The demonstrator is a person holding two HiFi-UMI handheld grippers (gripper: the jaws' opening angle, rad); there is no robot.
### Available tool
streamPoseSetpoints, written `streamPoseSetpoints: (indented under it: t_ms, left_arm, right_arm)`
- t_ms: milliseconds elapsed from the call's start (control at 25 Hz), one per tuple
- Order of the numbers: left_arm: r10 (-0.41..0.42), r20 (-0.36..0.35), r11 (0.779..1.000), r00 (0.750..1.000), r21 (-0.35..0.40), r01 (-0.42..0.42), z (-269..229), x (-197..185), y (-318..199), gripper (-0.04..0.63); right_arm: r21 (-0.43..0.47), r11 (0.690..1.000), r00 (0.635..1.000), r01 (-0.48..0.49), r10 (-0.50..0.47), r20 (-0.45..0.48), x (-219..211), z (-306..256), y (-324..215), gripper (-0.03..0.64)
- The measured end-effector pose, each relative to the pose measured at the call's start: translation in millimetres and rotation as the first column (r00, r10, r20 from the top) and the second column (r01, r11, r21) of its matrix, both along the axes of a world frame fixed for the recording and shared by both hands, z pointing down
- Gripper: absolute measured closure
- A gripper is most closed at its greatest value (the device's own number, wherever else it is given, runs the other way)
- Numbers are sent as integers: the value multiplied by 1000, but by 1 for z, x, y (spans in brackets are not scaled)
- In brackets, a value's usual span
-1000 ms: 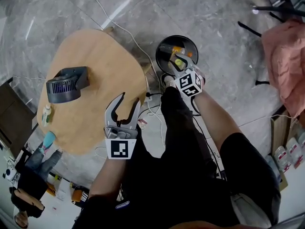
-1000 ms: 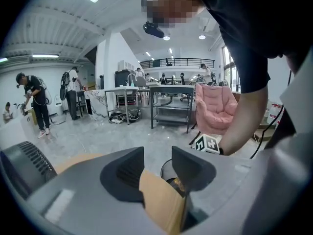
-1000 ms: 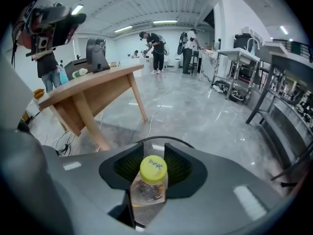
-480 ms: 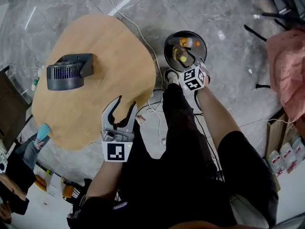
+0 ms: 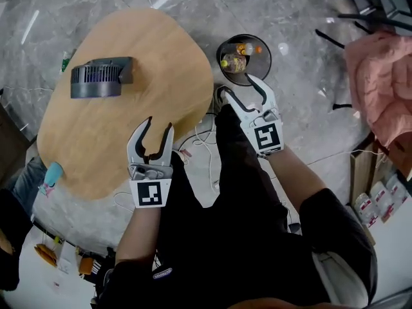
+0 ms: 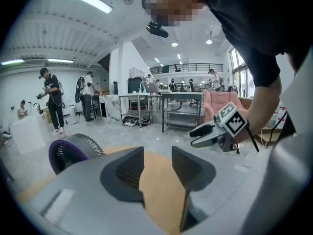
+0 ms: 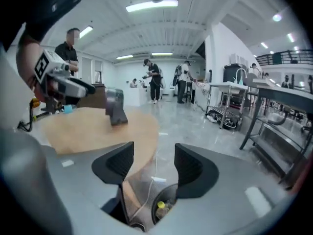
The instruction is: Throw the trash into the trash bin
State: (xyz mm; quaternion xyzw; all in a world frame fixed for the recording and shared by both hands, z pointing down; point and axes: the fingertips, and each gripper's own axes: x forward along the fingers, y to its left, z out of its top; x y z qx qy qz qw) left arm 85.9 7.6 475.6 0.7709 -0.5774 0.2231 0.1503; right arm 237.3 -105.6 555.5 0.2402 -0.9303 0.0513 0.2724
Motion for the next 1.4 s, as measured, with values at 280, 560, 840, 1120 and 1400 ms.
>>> streamPoseSetpoints:
  t_ms: [280, 560, 840, 1120, 1400]
  left_arm:
    - [-184, -33, 980, 982, 72, 186, -32, -55, 39, 422]
    - [-235, 130, 971, 963, 84, 226, -47, -127, 118, 422]
    - [-415, 174, 908, 893, 149, 392, -66, -200, 196, 422]
    - [-532, 190, 845, 825, 174, 506, -75, -236, 260, 422]
    - [-634, 133, 771, 762, 186, 609, -75, -255, 313, 420]
  right_arm:
    - [-19, 999, 954, 43, -35, 298, -100, -109, 57, 329]
    - [-30, 963, 907, 270, -243, 345, -192, -147, 147, 331]
    - [21, 911, 841, 411, -388, 378, -275, -174, 206, 331]
    - [65, 858, 790, 510, -496, 361, -326, -187, 256, 331]
    - [100, 816, 757, 570, -568, 322, -354, -186, 290, 331]
